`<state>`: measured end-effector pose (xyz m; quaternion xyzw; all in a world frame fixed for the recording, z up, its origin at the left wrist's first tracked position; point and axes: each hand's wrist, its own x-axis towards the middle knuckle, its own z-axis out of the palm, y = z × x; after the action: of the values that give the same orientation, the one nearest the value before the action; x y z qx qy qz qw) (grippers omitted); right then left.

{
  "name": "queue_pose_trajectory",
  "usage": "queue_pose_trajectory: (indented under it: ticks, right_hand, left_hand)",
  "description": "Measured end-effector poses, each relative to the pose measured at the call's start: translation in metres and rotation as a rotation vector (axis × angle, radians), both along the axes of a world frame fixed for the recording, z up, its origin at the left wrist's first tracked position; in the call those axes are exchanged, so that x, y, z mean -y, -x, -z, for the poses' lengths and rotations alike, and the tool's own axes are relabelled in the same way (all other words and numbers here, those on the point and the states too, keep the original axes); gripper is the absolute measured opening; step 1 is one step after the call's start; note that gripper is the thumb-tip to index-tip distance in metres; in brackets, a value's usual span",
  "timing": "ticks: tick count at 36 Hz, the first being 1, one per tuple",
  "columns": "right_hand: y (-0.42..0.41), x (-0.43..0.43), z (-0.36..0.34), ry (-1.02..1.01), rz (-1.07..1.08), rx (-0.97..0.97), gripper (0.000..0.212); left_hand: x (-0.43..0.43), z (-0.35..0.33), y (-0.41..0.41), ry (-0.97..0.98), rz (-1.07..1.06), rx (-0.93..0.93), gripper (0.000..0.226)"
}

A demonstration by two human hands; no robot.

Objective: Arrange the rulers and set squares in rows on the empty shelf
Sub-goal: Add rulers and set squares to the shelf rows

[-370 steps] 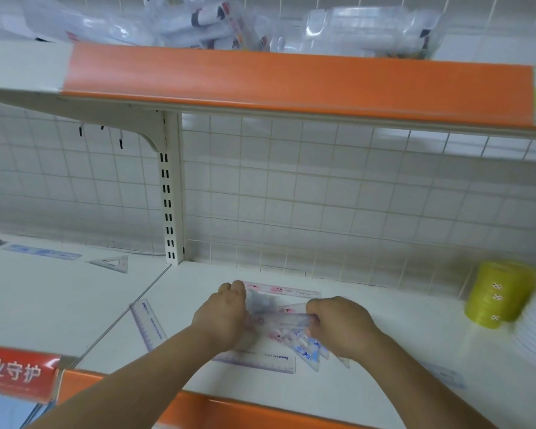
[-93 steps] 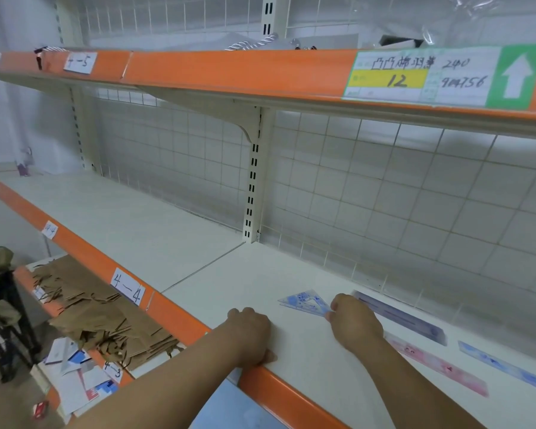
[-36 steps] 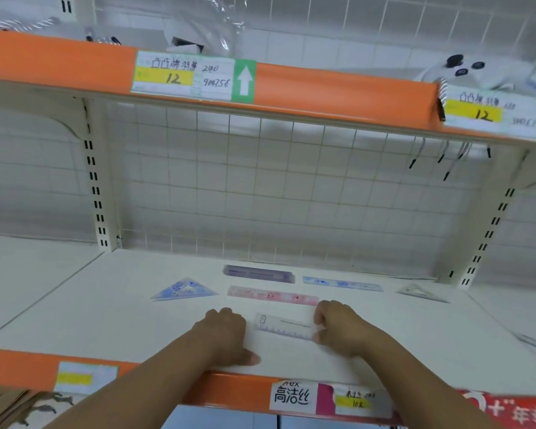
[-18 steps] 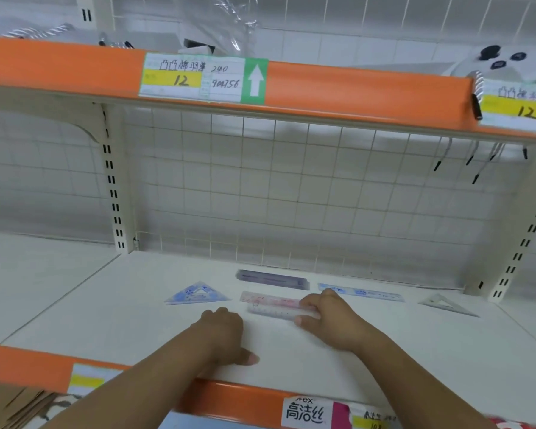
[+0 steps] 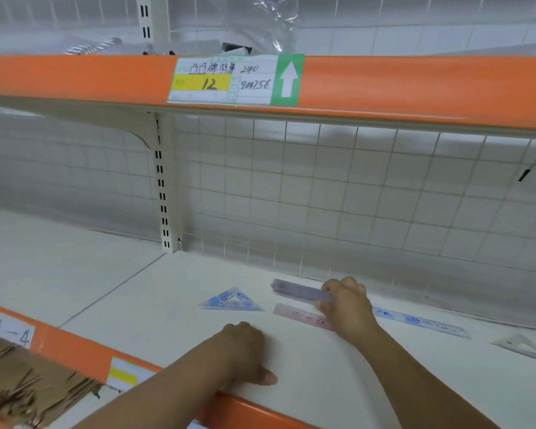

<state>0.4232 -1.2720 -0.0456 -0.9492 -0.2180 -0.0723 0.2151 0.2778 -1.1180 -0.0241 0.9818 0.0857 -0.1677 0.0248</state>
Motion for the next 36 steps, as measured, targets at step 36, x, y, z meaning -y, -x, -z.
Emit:
queue_pose_trajectory:
  ticks: [36]
  right_hand:
    - [-0.033,-0.018,0.016,0.221,0.009,0.022,0.024]
  left_hand:
    - [0.001,-0.002,-0.004,-0.03,-0.009,-0.057,0.073]
